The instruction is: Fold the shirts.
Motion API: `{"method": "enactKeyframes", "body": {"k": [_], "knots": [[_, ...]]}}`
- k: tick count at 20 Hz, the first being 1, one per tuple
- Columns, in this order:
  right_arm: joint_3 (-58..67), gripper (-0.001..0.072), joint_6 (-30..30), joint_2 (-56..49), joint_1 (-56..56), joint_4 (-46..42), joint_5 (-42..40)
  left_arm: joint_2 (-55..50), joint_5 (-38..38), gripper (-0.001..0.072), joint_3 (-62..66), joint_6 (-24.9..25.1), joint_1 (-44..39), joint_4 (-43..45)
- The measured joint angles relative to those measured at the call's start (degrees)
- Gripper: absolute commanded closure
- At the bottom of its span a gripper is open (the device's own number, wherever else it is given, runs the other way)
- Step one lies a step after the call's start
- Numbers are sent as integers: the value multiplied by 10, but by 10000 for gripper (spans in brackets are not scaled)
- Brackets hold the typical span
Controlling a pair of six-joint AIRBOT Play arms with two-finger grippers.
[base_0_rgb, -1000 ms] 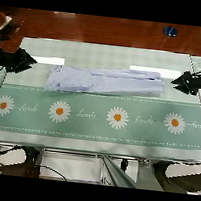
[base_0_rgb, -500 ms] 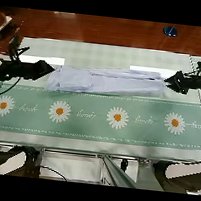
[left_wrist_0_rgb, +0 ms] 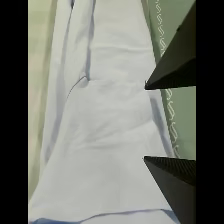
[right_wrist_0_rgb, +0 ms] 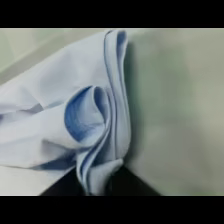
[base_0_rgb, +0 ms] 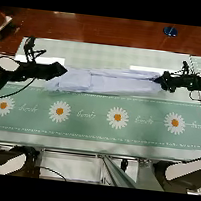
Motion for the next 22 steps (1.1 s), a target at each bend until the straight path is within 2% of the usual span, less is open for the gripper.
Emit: {"method": "enactKeyframes", "body": {"k": [1,2,3,8,14,18,22], "knots": [[5,682,0,-2,5,-3,9,-3,0,404,0,0,-4,-4],[14,682,-5,-2,10,-9,20,-6,0,664,0,0,-8,-7],[22,682,-7,0,12,-10,37,-8,-1,692,0,0,-12,-9],[37,682,-17,96,6,-27,111,-13,-10,692,2,2,-46,-16],[-91,682,-16,367,3,-97,149,-37,33,693,20,-2,-159,-19],[-183,682,9,537,3,-107,164,-116,47,693,103,-7,-250,-20],[-224,682,38,642,3,-106,182,-238,13,693,233,-14,-341,-20]]}}
